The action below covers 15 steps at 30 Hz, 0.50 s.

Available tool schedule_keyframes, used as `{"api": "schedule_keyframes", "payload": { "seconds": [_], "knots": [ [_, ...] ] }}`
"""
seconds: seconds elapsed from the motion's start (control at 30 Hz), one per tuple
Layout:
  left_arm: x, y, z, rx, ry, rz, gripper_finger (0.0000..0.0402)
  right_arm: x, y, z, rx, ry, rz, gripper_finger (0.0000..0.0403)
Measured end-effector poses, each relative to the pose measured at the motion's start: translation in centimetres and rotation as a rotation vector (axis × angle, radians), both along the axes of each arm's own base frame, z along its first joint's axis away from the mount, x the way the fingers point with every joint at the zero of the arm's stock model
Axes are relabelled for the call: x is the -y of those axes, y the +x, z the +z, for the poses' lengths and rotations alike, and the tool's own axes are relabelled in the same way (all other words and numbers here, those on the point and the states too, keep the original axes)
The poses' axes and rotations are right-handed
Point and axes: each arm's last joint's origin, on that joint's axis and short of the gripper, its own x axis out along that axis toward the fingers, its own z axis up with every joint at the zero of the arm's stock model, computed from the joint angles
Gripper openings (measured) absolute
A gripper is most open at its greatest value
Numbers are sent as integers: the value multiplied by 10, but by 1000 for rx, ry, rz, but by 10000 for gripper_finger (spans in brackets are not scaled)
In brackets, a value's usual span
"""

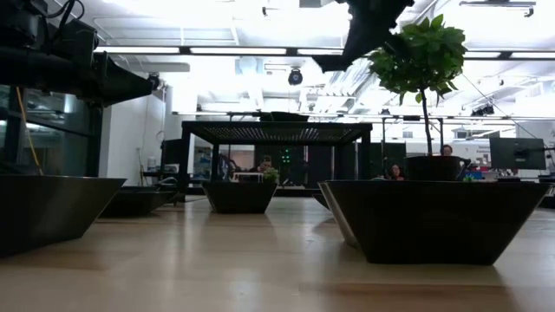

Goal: Pick & Place Mini shaped plates
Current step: Stack the square plate on top of the square plate on the shelf

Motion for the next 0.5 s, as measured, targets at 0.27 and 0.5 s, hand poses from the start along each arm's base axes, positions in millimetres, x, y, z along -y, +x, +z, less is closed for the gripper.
{"api": "schedule_keyframes", "payload": {
  "seconds": [0.27,0.5],
  "knots": [
    [0,0,0,0,0,0,117,49,-6,-12,-19,33,-126,2],
    [0,0,0,0,0,0,117,76,13,-33,8,85,-130,10]
  ]
}}
